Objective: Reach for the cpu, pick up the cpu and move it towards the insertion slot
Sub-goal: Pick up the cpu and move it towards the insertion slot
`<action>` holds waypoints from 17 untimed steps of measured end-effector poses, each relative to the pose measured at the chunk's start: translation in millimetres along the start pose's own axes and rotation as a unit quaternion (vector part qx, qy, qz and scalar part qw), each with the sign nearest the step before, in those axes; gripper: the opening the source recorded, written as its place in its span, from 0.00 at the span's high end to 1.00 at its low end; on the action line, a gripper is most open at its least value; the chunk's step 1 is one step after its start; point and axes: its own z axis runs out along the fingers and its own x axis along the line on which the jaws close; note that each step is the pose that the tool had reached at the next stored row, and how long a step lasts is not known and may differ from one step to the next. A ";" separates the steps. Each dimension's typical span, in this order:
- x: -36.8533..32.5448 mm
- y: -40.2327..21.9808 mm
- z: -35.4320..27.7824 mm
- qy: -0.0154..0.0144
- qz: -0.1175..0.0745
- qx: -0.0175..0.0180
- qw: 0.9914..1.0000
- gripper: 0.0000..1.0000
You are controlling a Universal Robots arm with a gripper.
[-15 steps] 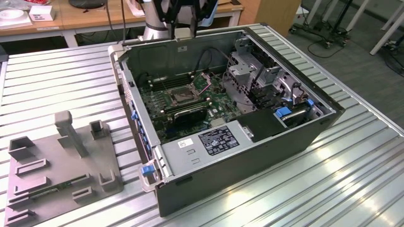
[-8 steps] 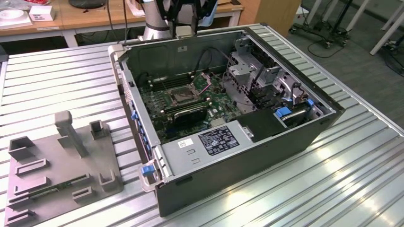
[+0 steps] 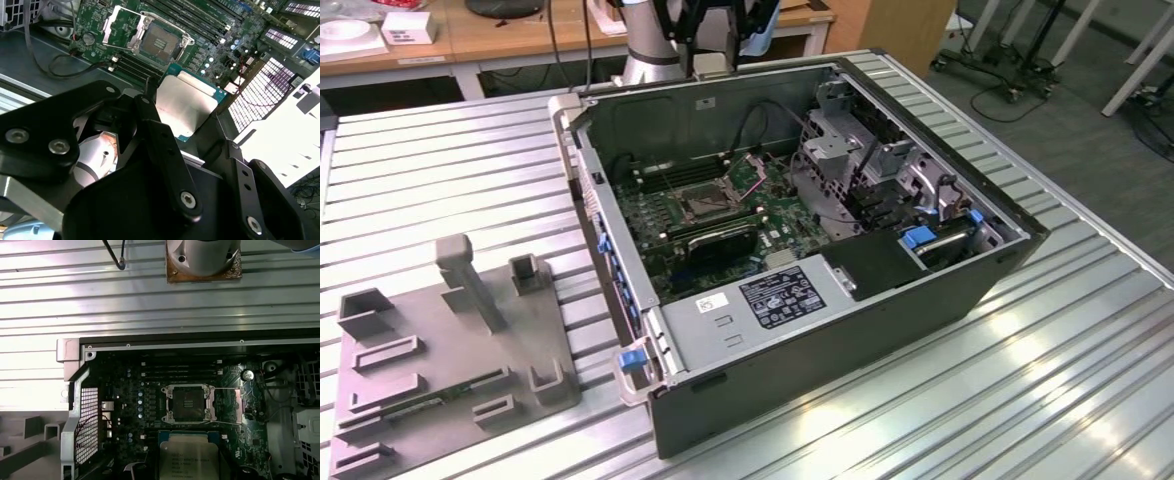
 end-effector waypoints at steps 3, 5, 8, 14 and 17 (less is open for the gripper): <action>-0.5 0.0 0.2 0.000 0.000 0.000 1.000 0.46; -0.6 0.0 0.2 0.000 0.000 0.000 1.000 0.46; -0.6 0.1 0.2 0.000 0.000 0.000 1.000 0.46; -0.6 2.2 0.5 0.000 0.000 0.000 1.000 0.46; -0.3 10.1 1.6 0.000 0.000 0.000 1.000 0.46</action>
